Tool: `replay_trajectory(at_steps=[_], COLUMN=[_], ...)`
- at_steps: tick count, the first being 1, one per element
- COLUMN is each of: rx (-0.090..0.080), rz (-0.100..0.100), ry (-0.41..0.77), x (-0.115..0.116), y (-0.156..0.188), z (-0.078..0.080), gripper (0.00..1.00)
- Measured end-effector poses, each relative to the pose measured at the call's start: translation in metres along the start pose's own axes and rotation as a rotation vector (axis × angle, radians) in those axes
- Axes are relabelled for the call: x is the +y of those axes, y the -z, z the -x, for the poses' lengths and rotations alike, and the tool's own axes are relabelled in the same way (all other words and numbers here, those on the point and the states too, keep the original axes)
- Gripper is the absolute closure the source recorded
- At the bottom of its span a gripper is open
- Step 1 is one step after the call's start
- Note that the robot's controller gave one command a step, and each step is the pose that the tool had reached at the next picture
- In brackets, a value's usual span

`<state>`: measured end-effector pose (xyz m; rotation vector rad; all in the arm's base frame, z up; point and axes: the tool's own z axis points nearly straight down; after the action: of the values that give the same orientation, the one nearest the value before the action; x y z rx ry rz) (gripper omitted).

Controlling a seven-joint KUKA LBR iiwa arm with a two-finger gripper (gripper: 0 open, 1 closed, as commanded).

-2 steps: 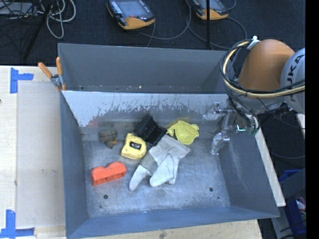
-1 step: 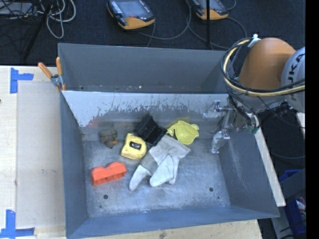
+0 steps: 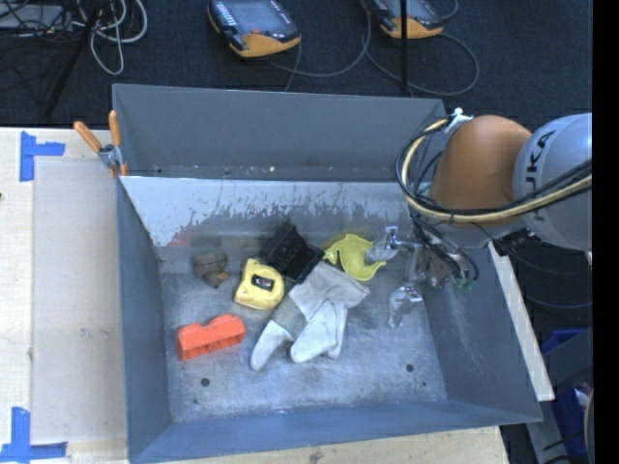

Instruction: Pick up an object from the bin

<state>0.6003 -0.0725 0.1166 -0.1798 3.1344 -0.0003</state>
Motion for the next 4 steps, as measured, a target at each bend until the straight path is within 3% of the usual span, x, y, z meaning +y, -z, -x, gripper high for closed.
replay_trajectory(at_steps=[1,2,3,4], rx=[0.008,0.002,0.001,-0.02], rz=[0.003,0.001,0.001,-0.005], ry=[0.127,0.133,0.293,0.299], x=[0.035,0.039,0.052,0.062], y=[0.006,0.004,-0.04,-0.04], z=[-0.016,-0.014,-0.021,-0.01], gripper=[0.0,0.0,0.0,1.0])
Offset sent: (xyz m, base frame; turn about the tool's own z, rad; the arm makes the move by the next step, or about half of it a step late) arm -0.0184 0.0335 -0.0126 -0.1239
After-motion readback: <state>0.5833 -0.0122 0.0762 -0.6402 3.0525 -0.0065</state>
